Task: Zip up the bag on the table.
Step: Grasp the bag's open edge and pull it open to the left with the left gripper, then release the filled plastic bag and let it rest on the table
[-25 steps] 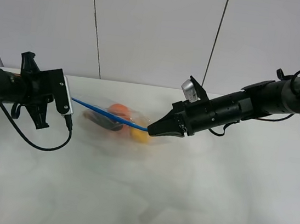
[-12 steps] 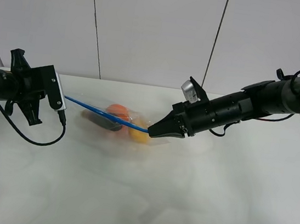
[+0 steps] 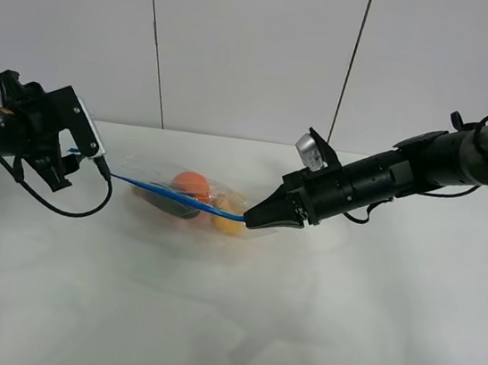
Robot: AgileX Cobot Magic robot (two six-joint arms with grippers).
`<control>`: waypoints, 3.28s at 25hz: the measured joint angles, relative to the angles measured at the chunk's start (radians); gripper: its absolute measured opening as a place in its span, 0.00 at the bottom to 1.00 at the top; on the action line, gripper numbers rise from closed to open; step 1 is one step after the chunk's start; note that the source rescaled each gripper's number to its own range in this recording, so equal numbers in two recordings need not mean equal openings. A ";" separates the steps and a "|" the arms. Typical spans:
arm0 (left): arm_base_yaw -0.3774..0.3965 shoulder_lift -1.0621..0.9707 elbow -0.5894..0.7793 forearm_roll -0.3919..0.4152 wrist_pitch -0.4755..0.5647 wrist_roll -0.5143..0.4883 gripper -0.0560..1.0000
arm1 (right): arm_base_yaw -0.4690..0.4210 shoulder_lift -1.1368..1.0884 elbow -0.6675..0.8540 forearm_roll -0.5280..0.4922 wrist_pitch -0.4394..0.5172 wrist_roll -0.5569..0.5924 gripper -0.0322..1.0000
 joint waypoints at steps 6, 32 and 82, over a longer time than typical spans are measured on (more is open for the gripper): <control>0.077 0.000 0.000 0.001 -0.093 -0.189 1.00 | 0.000 0.000 0.000 -0.001 0.001 0.000 0.03; 0.131 0.001 -0.447 -0.053 0.878 -0.759 1.00 | 0.000 0.000 0.000 -0.002 0.005 0.001 0.03; 0.097 -0.895 0.144 0.435 1.494 -1.445 1.00 | 0.000 0.000 0.000 -0.002 0.009 0.001 0.03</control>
